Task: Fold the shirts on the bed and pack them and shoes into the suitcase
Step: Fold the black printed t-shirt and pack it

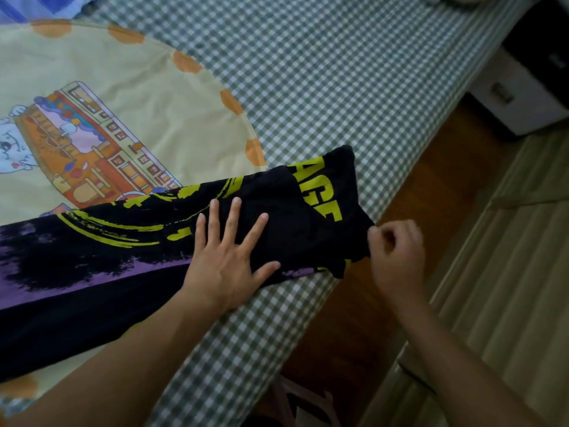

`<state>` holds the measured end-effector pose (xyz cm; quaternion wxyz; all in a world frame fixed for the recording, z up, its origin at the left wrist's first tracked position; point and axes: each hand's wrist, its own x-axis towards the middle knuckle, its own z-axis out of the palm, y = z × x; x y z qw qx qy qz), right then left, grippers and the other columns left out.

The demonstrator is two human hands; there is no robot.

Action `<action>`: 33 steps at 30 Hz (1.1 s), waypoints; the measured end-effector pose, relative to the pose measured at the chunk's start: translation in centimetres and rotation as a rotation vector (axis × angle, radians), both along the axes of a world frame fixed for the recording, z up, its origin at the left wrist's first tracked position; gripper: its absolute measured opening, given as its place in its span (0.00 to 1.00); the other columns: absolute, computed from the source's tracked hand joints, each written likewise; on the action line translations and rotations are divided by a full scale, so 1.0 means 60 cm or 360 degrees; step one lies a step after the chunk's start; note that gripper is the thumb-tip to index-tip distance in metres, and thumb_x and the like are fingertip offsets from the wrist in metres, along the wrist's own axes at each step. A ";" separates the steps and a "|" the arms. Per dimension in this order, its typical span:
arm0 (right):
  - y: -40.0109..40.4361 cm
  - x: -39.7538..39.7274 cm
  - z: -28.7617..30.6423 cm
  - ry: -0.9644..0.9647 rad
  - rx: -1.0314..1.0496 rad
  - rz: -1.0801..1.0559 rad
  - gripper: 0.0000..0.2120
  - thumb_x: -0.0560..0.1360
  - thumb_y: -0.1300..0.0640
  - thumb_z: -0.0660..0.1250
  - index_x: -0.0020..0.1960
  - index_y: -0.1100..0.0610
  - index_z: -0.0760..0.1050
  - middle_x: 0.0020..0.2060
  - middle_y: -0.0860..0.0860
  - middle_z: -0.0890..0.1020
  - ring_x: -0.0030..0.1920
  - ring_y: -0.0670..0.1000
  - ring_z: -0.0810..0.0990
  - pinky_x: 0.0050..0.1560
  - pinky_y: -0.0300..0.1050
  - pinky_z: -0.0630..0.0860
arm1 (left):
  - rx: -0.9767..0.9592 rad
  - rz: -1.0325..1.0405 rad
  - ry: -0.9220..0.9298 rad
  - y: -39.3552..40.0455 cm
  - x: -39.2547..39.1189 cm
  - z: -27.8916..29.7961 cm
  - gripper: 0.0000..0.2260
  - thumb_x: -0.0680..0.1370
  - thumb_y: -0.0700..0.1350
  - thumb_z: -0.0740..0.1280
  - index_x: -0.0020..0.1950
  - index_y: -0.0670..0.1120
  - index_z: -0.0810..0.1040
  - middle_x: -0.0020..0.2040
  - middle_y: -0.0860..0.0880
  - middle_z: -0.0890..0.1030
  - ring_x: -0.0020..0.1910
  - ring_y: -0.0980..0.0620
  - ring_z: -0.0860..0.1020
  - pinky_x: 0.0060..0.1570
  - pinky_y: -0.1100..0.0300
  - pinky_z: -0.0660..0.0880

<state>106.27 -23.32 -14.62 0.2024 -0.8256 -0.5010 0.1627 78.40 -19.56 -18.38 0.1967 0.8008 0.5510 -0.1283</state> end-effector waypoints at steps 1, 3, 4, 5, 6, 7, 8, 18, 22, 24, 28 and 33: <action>-0.025 -0.008 -0.001 0.0083 -0.0146 0.0166 0.14 0.77 0.40 0.61 0.46 0.51 0.73 0.45 0.46 0.72 0.47 0.47 0.71 0.46 0.46 0.72 | 0.0055 -0.0024 -0.0024 -0.005 -0.001 0.008 0.38 0.77 0.75 0.41 0.82 0.59 0.39 0.82 0.41 0.36 0.79 0.35 0.32 0.77 0.34 0.40; -0.063 -0.024 -0.014 0.0202 -0.0417 0.0349 0.15 0.76 0.39 0.66 0.54 0.49 0.75 0.48 0.44 0.73 0.51 0.45 0.72 0.50 0.44 0.72 | 0.0204 -0.0141 -0.0114 -0.024 0.000 0.027 0.36 0.80 0.70 0.50 0.83 0.56 0.48 0.83 0.39 0.45 0.81 0.36 0.41 0.78 0.34 0.46; -0.072 -0.030 -0.024 0.0210 -0.0464 0.0343 0.17 0.76 0.40 0.68 0.59 0.49 0.75 0.50 0.43 0.73 0.54 0.45 0.71 0.52 0.43 0.71 | 0.0270 -0.0201 -0.0171 -0.035 0.002 0.034 0.34 0.80 0.67 0.54 0.83 0.54 0.54 0.82 0.38 0.52 0.81 0.36 0.48 0.77 0.36 0.51; -0.073 -0.038 -0.029 0.0219 -0.0467 0.0277 0.17 0.76 0.43 0.69 0.61 0.50 0.76 0.52 0.43 0.73 0.56 0.44 0.70 0.54 0.43 0.70 | 0.0332 -0.0232 -0.0215 -0.042 0.004 0.039 0.31 0.81 0.63 0.58 0.81 0.51 0.61 0.80 0.38 0.59 0.79 0.36 0.56 0.75 0.37 0.57; -0.067 -0.046 -0.031 0.0258 -0.0430 0.0191 0.15 0.77 0.45 0.69 0.60 0.51 0.77 0.52 0.43 0.74 0.56 0.44 0.69 0.55 0.42 0.69 | 0.0380 -0.0220 -0.0242 -0.045 0.007 0.040 0.28 0.81 0.59 0.63 0.79 0.49 0.66 0.76 0.38 0.65 0.76 0.36 0.62 0.72 0.39 0.62; -0.058 -0.054 -0.029 0.0319 -0.0389 0.0104 0.12 0.78 0.47 0.69 0.58 0.52 0.78 0.52 0.43 0.74 0.56 0.44 0.69 0.54 0.41 0.68 | 0.0394 -0.0176 -0.0255 -0.042 0.010 0.040 0.27 0.80 0.56 0.68 0.76 0.48 0.69 0.73 0.39 0.69 0.72 0.36 0.66 0.68 0.40 0.65; -0.048 -0.061 -0.026 0.0403 -0.0346 0.0032 0.09 0.79 0.49 0.68 0.56 0.52 0.79 0.51 0.44 0.76 0.54 0.44 0.70 0.53 0.40 0.68 | 0.0382 -0.0145 -0.0252 -0.035 0.014 0.038 0.28 0.77 0.55 0.71 0.75 0.47 0.71 0.70 0.39 0.70 0.69 0.36 0.68 0.66 0.40 0.68; -0.023 -0.077 0.010 0.1465 -0.0430 -0.0773 0.10 0.81 0.61 0.63 0.49 0.53 0.83 0.43 0.47 0.86 0.45 0.47 0.84 0.46 0.40 0.77 | 0.0139 0.0342 -0.0794 0.008 0.059 0.034 0.06 0.83 0.49 0.63 0.55 0.49 0.77 0.57 0.52 0.75 0.56 0.51 0.70 0.56 0.50 0.69; -0.021 -0.088 0.011 0.1497 -0.0512 -0.0899 0.06 0.78 0.61 0.64 0.45 0.60 0.78 0.42 0.55 0.81 0.42 0.52 0.80 0.45 0.47 0.76 | 0.0017 0.0432 -0.0947 0.009 0.052 0.037 0.08 0.84 0.49 0.61 0.55 0.48 0.78 0.54 0.55 0.77 0.55 0.55 0.70 0.58 0.52 0.70; -0.023 -0.090 0.014 0.1781 -0.0370 -0.1159 0.05 0.77 0.65 0.62 0.49 0.62 0.77 0.47 0.57 0.83 0.45 0.54 0.84 0.47 0.49 0.80 | -0.0053 0.0516 -0.0974 0.018 0.048 0.042 0.07 0.84 0.49 0.63 0.54 0.48 0.78 0.49 0.54 0.78 0.51 0.53 0.73 0.51 0.54 0.72; -0.030 -0.095 0.024 0.2389 -0.0116 -0.1464 0.12 0.78 0.65 0.60 0.60 0.60 0.74 0.53 0.63 0.84 0.50 0.61 0.86 0.54 0.57 0.82 | -0.0041 0.0619 -0.0942 0.043 0.049 0.054 0.02 0.82 0.43 0.66 0.52 0.49 0.73 0.45 0.53 0.78 0.44 0.51 0.76 0.43 0.53 0.73; -0.023 -0.108 0.022 0.2434 -0.0075 -0.1473 0.07 0.81 0.62 0.61 0.58 0.58 0.74 0.53 0.62 0.84 0.49 0.60 0.87 0.55 0.56 0.82 | 0.0026 0.0258 -0.0761 0.068 0.029 0.034 0.12 0.78 0.34 0.61 0.43 0.50 0.73 0.43 0.52 0.76 0.42 0.47 0.74 0.42 0.46 0.75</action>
